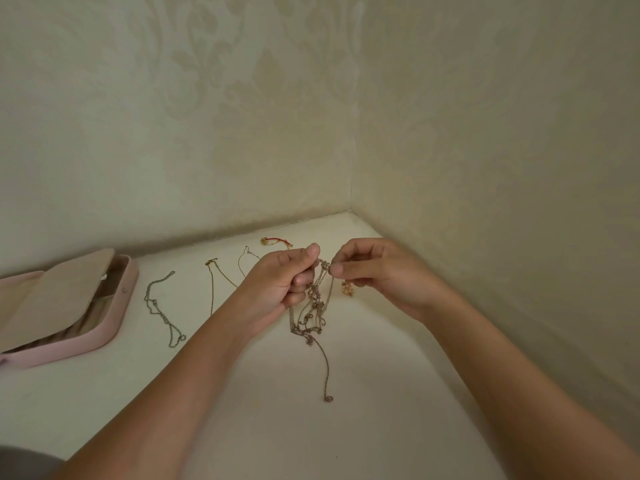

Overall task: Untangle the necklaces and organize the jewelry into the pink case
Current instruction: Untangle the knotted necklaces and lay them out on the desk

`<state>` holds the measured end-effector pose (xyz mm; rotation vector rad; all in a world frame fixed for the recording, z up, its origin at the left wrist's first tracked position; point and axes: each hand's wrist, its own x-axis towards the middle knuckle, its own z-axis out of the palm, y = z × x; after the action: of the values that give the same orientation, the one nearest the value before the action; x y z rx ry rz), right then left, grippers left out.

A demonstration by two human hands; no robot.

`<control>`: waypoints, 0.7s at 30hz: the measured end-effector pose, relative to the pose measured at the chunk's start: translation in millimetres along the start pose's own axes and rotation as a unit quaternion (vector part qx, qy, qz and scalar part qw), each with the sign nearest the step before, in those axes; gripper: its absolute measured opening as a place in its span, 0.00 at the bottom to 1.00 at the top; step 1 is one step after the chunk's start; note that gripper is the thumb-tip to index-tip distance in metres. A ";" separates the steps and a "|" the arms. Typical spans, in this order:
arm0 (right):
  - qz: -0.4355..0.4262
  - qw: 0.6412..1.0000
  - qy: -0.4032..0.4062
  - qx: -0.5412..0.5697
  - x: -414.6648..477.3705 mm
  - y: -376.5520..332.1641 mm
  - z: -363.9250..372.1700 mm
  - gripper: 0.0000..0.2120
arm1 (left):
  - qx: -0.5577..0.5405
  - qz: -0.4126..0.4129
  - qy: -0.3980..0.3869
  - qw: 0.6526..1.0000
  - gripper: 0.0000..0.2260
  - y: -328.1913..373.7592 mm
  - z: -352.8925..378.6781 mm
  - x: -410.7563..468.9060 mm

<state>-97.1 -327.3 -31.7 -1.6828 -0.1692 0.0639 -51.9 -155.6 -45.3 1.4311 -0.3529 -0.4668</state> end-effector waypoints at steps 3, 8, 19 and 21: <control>0.008 0.997 -0.013 0.069 -1.5 -4.3 -5.3 0.07 | -0.001 -0.032 -0.017 0.999 0.14 -0.1 0.2 -1.2; 0.030 0.996 -0.028 0.082 -1.9 -4.6 -3.4 0.08 | -0.039 -0.041 -0.032 0.998 0.14 2.3 0.7 -2.6; -0.010 0.999 0.025 -0.048 -3.2 -4.9 -3.9 0.06 | 0.037 0.029 -0.046 0.998 0.07 -0.5 -2.3 -1.7; -0.010 0.998 0.035 -0.051 -3.0 -4.6 -3.5 0.02 | 0.041 0.029 -0.043 0.998 0.05 -1.2 -2.8 -0.9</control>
<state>-99.9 -330.7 -26.8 -1.7828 -0.1387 -0.0188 -51.4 -152.8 -46.8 1.4797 -0.4874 -0.4728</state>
